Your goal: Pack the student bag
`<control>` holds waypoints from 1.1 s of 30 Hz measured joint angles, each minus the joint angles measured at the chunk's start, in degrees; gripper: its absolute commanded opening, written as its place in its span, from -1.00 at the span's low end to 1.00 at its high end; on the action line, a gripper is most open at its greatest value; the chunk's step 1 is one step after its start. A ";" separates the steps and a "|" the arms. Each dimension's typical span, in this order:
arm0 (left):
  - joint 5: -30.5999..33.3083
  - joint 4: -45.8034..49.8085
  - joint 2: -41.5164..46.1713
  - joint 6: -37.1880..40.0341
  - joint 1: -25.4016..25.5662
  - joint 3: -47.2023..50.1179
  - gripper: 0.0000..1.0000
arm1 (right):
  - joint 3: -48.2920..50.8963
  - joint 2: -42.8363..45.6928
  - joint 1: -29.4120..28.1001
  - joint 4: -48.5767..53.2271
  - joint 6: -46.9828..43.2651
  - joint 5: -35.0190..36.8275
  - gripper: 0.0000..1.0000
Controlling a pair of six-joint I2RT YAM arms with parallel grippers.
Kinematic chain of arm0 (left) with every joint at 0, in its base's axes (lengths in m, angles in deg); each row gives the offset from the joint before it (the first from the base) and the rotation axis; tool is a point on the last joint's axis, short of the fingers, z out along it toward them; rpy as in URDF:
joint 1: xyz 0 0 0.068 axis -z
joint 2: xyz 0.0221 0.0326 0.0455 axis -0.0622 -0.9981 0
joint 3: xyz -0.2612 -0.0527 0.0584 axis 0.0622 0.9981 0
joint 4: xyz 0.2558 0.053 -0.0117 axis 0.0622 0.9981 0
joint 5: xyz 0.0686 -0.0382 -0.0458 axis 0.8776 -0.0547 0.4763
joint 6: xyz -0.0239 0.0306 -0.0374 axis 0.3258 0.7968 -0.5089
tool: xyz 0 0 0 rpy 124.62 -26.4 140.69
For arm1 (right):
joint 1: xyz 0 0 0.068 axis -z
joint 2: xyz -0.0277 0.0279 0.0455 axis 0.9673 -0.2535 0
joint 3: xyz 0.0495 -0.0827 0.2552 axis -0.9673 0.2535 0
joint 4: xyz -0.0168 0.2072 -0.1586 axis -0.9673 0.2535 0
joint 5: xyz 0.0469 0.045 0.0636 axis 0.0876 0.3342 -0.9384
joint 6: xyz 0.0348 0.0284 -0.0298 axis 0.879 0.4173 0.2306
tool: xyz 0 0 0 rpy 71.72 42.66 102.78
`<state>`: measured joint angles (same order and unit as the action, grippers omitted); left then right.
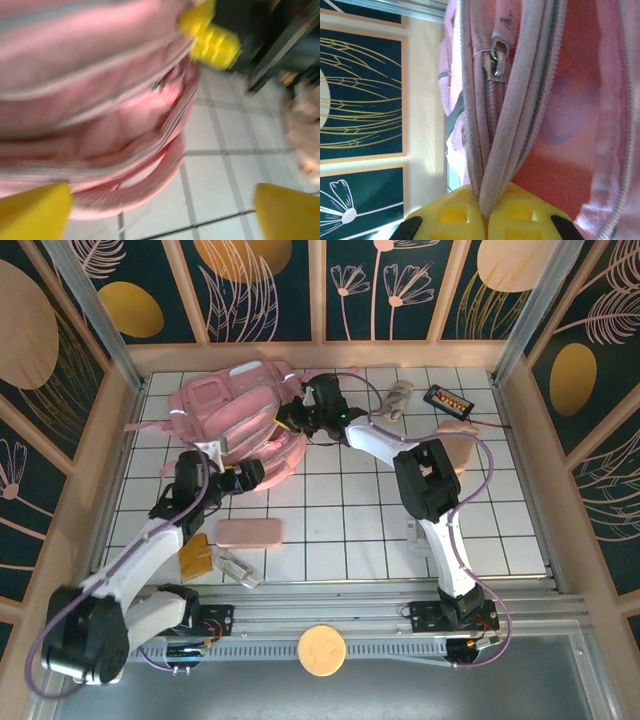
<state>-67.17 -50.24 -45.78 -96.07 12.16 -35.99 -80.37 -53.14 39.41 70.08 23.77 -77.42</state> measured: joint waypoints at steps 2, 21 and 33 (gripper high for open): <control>0.55 -0.74 2.89 -2.78 0.00 -0.20 0.97 | 0.00 1.36 -1.05 0.26 0.20 1.55 -1.00; 1.09 6.01 -7.65 -17.79 -2.51 -4.98 0.56 | -6.05 2.82 -7.69 6.12 0.42 8.52 -1.00; 1.11 16.68 -19.23 -11.67 -2.93 -17.18 0.36 | -7.45 2.80 -8.00 7.02 1.42 8.31 -1.00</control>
<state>-66.06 -33.57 -65.02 -107.74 9.23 -53.17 -87.83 -50.34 31.41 77.10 25.19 -69.11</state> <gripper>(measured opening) 0.707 0.059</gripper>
